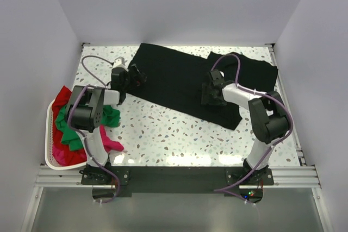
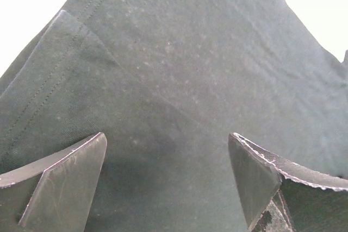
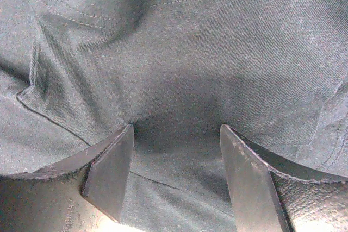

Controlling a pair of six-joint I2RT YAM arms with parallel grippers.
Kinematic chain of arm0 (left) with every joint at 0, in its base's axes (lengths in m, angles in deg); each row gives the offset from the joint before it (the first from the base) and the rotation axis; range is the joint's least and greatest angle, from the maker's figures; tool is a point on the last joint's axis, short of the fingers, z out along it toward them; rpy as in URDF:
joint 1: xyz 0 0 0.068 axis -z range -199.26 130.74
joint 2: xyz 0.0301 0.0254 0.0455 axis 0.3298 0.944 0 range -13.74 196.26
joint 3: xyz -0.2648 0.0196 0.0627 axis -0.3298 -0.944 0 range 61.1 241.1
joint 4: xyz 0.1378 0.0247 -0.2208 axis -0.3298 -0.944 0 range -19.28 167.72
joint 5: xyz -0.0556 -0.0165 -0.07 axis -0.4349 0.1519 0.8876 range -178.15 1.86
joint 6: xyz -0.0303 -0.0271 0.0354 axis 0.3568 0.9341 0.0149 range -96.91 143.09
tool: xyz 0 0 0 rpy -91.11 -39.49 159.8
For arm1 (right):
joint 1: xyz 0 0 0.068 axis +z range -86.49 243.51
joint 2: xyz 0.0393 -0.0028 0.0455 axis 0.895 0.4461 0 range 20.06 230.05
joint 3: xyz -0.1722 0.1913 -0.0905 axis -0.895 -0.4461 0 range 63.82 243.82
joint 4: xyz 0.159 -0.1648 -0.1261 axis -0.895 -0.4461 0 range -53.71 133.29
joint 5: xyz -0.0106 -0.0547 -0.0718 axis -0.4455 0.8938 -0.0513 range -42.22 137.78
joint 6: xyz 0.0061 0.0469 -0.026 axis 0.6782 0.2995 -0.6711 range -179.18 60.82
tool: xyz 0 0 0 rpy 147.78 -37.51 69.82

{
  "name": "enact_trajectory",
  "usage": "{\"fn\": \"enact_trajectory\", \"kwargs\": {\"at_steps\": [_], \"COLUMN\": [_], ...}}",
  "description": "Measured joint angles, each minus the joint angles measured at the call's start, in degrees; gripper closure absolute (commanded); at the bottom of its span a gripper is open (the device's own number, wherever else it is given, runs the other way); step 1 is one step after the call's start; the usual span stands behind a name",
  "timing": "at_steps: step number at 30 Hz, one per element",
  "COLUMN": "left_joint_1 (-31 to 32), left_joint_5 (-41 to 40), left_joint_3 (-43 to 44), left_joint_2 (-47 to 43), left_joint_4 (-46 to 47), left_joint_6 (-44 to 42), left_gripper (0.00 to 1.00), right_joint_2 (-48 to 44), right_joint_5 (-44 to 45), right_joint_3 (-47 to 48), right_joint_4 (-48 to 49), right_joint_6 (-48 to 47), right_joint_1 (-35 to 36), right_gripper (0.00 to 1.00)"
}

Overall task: Fold and stack the t-shirts
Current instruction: Fold the tshirt

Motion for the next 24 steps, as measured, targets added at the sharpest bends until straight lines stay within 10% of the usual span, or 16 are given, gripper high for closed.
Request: {"fn": "enact_trajectory", "kwargs": {"at_steps": [24], "left_joint_1": [-0.68], "left_joint_5": [-10.08], "left_joint_3": [-25.22], "left_joint_2": [-25.40], "left_joint_4": [2.80], "left_joint_6": [5.88], "left_gripper": [0.00], "right_joint_2": [-16.26], "right_joint_5": [2.08], "right_joint_3": [-14.88], "right_joint_4": [-7.17], "right_joint_6": [7.52], "right_joint_1": [12.90], "right_gripper": [0.27]}}
